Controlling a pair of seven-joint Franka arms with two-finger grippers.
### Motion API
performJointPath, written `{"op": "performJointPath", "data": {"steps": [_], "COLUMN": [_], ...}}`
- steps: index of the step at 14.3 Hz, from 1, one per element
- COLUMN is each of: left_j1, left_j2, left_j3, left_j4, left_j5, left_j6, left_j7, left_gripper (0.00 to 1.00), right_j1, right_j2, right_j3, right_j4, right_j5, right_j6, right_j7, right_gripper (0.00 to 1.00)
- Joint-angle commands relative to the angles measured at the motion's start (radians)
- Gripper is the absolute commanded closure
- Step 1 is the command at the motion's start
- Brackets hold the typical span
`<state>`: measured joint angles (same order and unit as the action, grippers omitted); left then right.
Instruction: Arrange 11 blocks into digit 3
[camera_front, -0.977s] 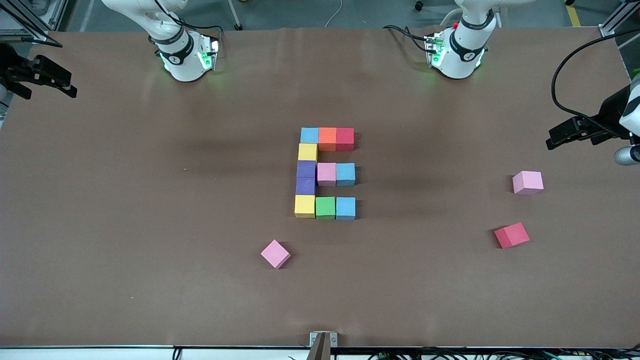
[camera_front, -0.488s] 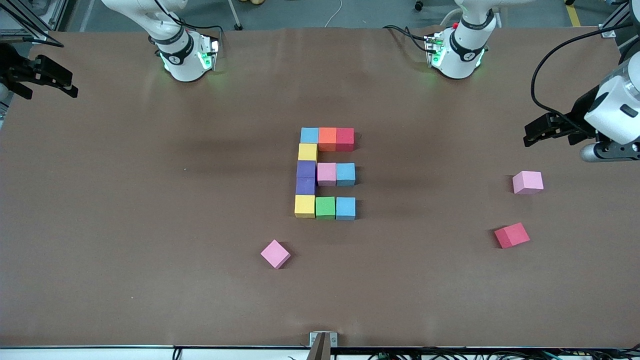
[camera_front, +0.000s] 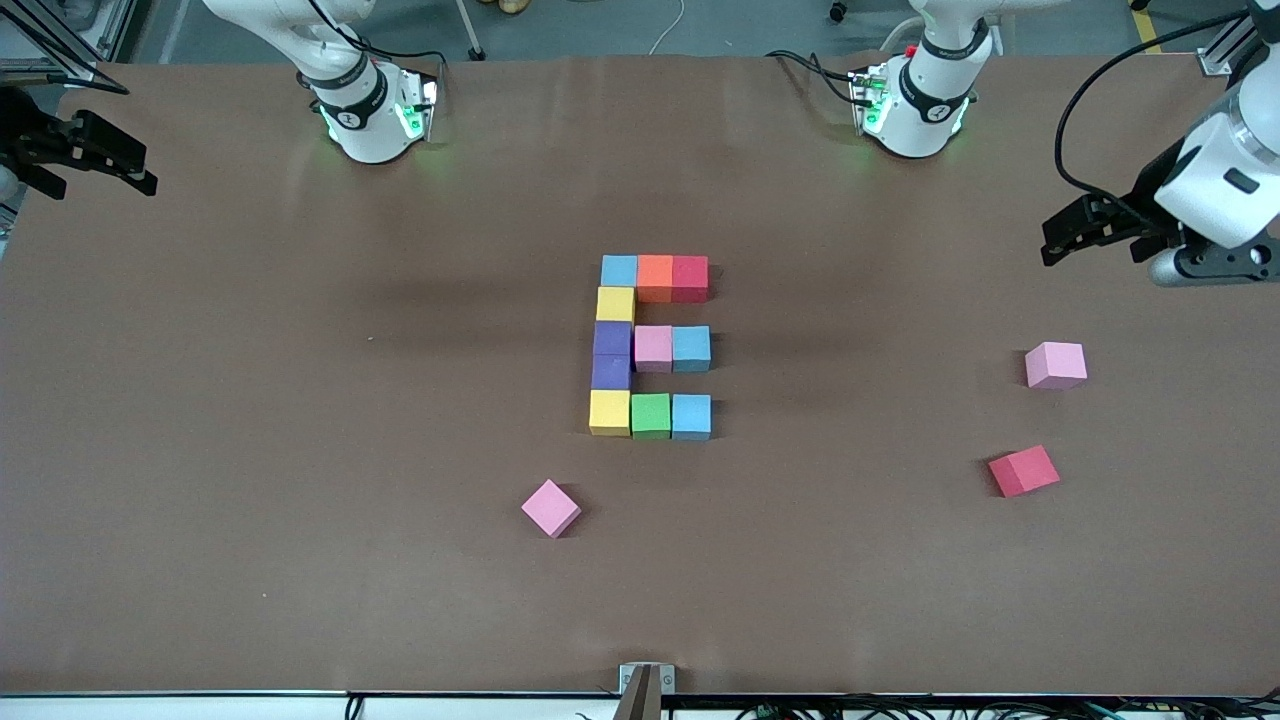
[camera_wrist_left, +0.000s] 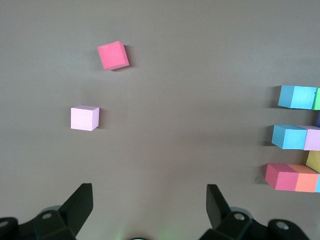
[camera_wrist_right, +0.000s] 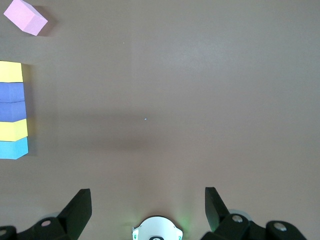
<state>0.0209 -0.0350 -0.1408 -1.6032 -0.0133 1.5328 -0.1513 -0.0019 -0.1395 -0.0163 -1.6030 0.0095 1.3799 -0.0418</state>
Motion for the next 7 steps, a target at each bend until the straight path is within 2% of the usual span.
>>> {"op": "performJointPath", "data": {"steps": [1, 4, 7], "left_j1": [0.011, 0.010, 0.007], "left_j2": [-0.033, -0.025, -0.017], "left_j3": [0.001, 0.000, -0.003], "left_j4": [-0.032, -0.015, -0.001], "left_j5": [0.006, 0.035, 0.038], "left_j6": [0.024, 0.024, 0.023], "left_j7": [0.013, 0.018, 0.018], "left_gripper": [0.00, 0.00, 0.00], "right_j1": [-0.003, -0.004, -0.003], "right_j2": [-0.006, -0.011, -0.011], "right_j3": [0.001, -0.002, -0.002], "right_j4": [0.000, 0.069, 0.064], "right_j5": [0.004, 0.001, 0.000], "right_j6": [-0.034, -0.094, -0.064], "right_j7": [0.005, 0.006, 0.010], "right_gripper": [0.00, 0.00, 0.00]}}
